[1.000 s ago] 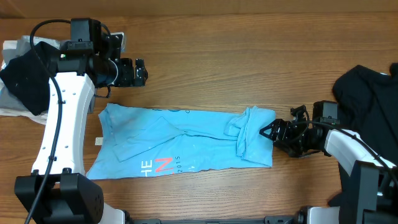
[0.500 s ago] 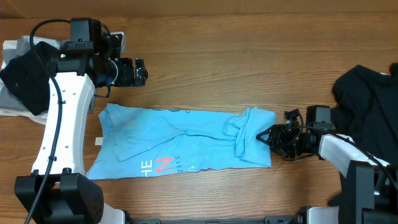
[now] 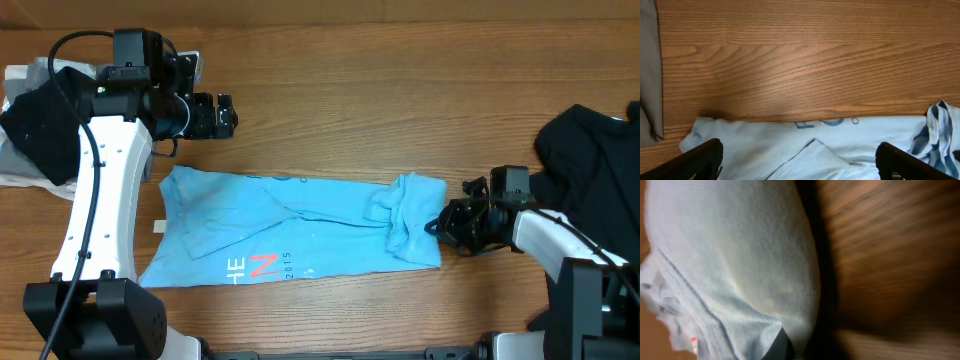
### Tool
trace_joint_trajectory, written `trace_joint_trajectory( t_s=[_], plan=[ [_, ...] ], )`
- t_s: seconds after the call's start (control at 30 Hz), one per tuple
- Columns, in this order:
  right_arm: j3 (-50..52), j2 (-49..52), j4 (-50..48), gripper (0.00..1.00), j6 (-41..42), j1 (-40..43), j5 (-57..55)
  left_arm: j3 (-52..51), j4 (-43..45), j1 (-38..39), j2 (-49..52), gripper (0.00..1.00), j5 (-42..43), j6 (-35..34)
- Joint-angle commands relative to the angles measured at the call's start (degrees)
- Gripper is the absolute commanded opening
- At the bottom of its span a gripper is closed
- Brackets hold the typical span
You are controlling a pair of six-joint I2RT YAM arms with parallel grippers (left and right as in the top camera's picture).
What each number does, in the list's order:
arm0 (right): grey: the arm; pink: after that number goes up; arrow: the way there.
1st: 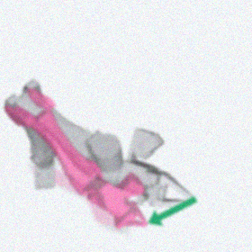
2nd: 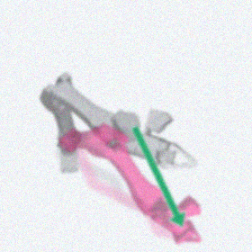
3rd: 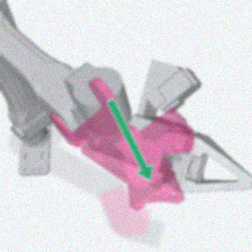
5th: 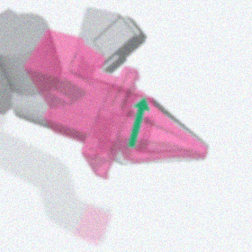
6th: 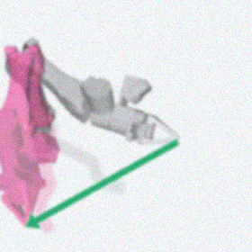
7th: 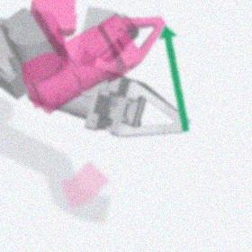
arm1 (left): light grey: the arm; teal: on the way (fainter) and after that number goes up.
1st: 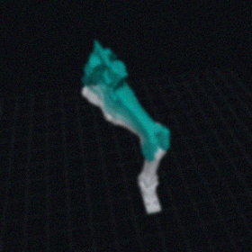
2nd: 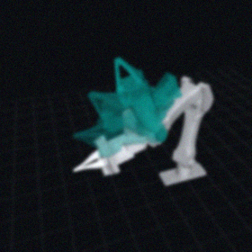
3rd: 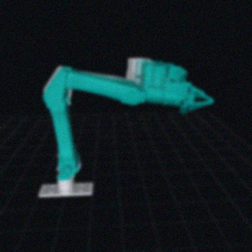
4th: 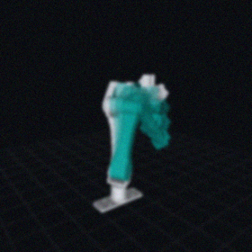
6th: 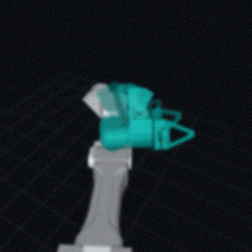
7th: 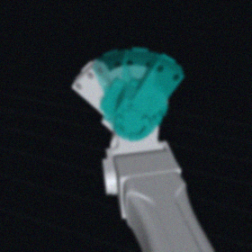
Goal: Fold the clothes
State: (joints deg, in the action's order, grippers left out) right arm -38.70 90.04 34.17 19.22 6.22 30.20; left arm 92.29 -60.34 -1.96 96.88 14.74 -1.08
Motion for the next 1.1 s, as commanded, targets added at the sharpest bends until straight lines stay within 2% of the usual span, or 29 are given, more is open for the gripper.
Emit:
trace_joint_trajectory(
  t_s=[0.0, 0.17, 0.4, 0.6, 0.73, 0.9, 1.07],
  plan=[
    [-6.58, 0.2, 4.52, 0.04, 0.33, -0.02, -11.8, -0.37, 0.17, 0.13, 0.52, 1.0, -0.15, 1.11],
    [-14.25, 0.2, 14.88, 0.04, 0.35, -0.04, -22.32, -0.37, 0.22, 0.13, 0.52, 1.0, -0.15, 1.11],
    [-22.73, 0.04, 24.37, 0.04, 0.39, -0.22, -30.58, -0.37, 0.22, 0.13, 0.52, 1.0, -0.15, 1.11],
    [-24.15, -0.07, 25.22, 0.04, 0.57, -3.96, -30.69, -0.37, 0.24, 0.13, 0.52, 1.0, -0.15, 1.09],
    [-24.17, -0.07, 24.44, 0.04, 2.21, -9.49, -31.95, -0.37, 0.24, 0.13, 0.52, 1.0, -0.15, 1.11],
    [-24.17, -0.07, 23.89, 0.04, 3.78, -16.74, -39.67, -0.37, 0.22, 0.13, 0.52, 1.0, -0.15, 1.11],
    [-24.17, -0.07, 23.58, 0.04, 5.55, -22.51, -39.69, -0.37, 0.28, 0.13, 0.52, 1.0, -0.15, 1.09]
  ],
)
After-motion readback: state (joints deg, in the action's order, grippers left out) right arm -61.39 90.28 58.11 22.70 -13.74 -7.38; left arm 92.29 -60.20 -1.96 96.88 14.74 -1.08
